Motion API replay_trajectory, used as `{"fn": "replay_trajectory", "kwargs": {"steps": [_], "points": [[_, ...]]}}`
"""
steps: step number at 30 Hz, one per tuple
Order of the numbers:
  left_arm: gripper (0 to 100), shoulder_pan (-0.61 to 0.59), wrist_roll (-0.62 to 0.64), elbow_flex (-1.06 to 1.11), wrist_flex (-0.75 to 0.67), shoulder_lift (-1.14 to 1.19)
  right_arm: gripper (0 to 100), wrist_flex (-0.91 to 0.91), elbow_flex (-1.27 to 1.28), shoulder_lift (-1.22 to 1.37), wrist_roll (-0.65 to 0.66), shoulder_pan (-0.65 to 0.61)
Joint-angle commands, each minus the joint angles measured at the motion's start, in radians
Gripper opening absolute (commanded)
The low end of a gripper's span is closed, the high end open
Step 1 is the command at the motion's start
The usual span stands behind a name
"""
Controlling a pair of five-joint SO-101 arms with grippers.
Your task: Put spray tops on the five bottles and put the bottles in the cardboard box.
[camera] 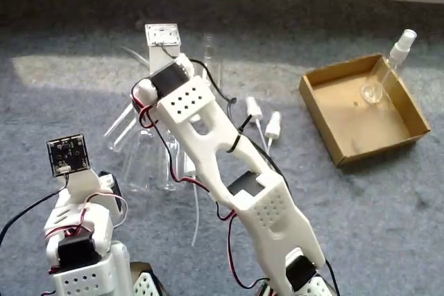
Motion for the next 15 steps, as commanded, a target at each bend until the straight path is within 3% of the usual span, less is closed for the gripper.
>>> {"fn": "replay_trajectory", "kwargs": {"steps": [1,15], "points": [[2,-0.005,-0.009,-0.001,-0.018,0.004,41.6,-0.022,-0.053,-0.012,-0.072,-0.015],[2,-0.005,-0.009,0.008,-0.018,0.004,41.3,-0.028,-0.102,0.226,-0.110,-0.015]]}}
